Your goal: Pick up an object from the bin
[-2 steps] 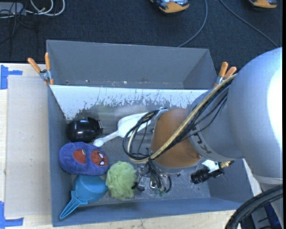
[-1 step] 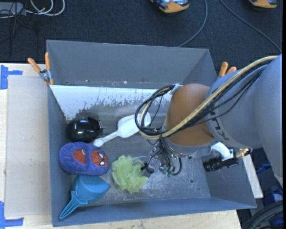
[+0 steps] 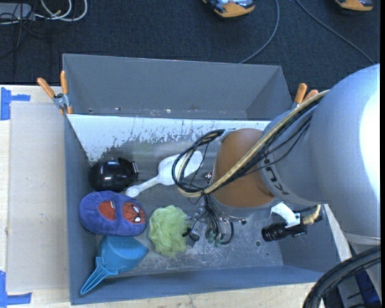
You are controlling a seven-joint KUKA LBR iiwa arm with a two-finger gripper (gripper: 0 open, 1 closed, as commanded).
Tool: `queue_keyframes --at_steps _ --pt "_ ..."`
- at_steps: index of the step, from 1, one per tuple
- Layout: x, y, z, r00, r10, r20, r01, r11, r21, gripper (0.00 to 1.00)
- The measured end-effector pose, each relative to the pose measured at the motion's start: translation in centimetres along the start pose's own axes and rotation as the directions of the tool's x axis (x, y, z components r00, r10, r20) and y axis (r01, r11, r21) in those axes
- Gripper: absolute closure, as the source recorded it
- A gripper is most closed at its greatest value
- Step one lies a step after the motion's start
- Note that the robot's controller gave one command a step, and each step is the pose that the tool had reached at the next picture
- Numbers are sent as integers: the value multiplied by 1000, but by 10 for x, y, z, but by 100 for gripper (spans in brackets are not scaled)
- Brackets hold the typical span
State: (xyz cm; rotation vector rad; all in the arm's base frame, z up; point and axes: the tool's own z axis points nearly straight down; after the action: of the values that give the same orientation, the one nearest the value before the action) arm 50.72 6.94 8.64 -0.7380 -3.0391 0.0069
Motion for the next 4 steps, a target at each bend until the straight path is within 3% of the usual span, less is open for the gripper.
queue_keyframes --at_steps 1,2,3,4 --pt "-25 9 -38 982 191 1 -191 982 -1 100" --pt "-49 -16 -12 877 481 -1 -481 877 3 100" --pt "-41 21 16 767 641 -2 -641 767 5 100" --pt "-69 61 16 870 493 -5 -493 870 13 100"
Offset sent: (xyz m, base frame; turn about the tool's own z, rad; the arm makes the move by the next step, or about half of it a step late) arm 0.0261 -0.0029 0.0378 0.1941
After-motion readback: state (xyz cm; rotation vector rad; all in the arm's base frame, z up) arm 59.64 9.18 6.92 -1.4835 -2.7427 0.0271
